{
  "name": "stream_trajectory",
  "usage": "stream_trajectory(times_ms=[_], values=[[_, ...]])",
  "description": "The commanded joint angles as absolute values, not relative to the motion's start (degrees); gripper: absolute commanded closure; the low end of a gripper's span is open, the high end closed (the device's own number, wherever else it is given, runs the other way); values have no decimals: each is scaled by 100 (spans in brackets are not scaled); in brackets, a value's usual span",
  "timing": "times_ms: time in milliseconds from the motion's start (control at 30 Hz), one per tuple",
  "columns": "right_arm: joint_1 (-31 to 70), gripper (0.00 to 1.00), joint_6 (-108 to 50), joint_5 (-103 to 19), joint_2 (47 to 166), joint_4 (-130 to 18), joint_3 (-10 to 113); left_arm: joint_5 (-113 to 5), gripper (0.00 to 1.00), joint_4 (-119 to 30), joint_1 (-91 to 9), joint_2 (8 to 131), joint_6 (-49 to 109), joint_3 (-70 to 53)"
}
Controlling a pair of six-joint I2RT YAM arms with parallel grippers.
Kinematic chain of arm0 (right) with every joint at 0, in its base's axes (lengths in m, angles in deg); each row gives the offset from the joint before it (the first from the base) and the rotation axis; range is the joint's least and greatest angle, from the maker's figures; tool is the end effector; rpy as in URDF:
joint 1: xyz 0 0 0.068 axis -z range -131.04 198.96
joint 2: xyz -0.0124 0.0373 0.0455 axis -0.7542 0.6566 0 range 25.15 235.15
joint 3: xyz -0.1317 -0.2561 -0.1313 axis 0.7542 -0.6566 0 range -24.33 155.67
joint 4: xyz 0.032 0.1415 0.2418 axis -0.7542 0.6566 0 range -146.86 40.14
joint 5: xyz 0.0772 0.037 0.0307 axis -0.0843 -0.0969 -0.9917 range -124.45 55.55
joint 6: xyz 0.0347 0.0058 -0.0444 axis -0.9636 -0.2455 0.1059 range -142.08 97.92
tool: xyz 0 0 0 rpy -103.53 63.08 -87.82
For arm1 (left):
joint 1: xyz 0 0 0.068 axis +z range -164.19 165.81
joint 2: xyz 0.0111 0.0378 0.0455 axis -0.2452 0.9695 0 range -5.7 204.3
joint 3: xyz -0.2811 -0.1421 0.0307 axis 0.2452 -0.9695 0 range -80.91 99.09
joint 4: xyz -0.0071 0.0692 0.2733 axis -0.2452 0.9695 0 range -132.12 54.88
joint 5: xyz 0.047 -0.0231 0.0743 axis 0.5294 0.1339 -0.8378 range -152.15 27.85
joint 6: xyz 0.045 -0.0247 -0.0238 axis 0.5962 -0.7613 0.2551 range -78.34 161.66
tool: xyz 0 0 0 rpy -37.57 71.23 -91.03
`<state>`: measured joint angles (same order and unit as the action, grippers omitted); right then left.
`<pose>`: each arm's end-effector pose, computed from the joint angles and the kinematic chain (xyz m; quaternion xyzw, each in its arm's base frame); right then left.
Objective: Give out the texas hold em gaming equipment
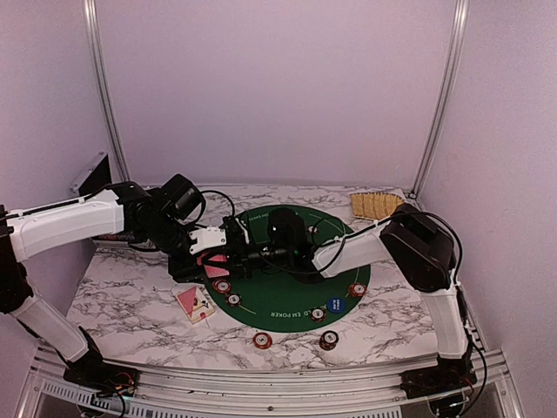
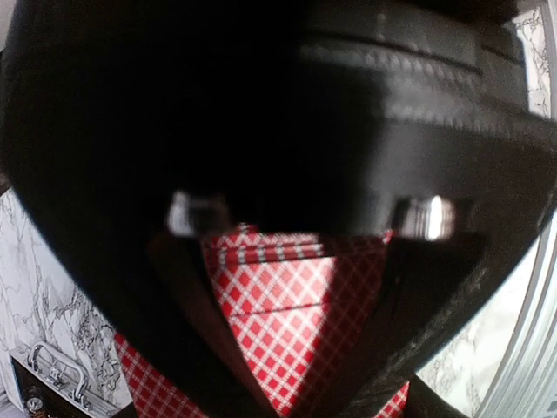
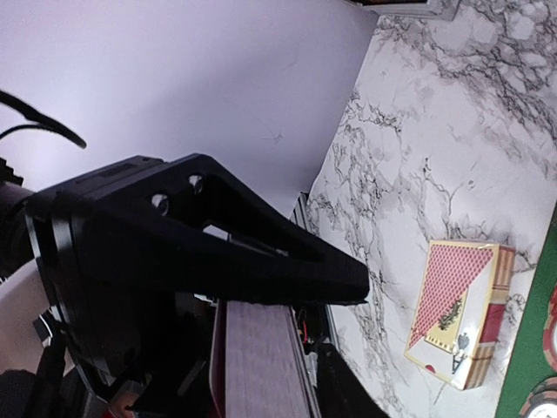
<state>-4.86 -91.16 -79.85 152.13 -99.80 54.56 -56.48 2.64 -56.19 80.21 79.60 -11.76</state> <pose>0.2903 0.4444 0.1927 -0.1677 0.7095 0.6828 0.0472 0.2388 -0.2203 0.3025 0.6312 0.7341 -0.0566 0.2439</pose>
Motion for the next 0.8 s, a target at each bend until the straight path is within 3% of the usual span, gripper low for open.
stream_trajectory(times_ms=[0,267,433,767], values=[[-567,62,-9136,-7891,15299,-9894,5798,-5360,42,118,-5642,7962,7915,-994],[-571,63,-9339,-7854,15346,-10153,5677,-5344,48,117,-5642,7924,7883,-1040],[-546,67,-9202,-7783,15259,-9824,5587,-5364,57,117,-5647,7911,7839,-1035],[-439,63,-9008,-7669,14941,-9631,5104,-5224,70,203,-5641,7857,7736,-1042]])
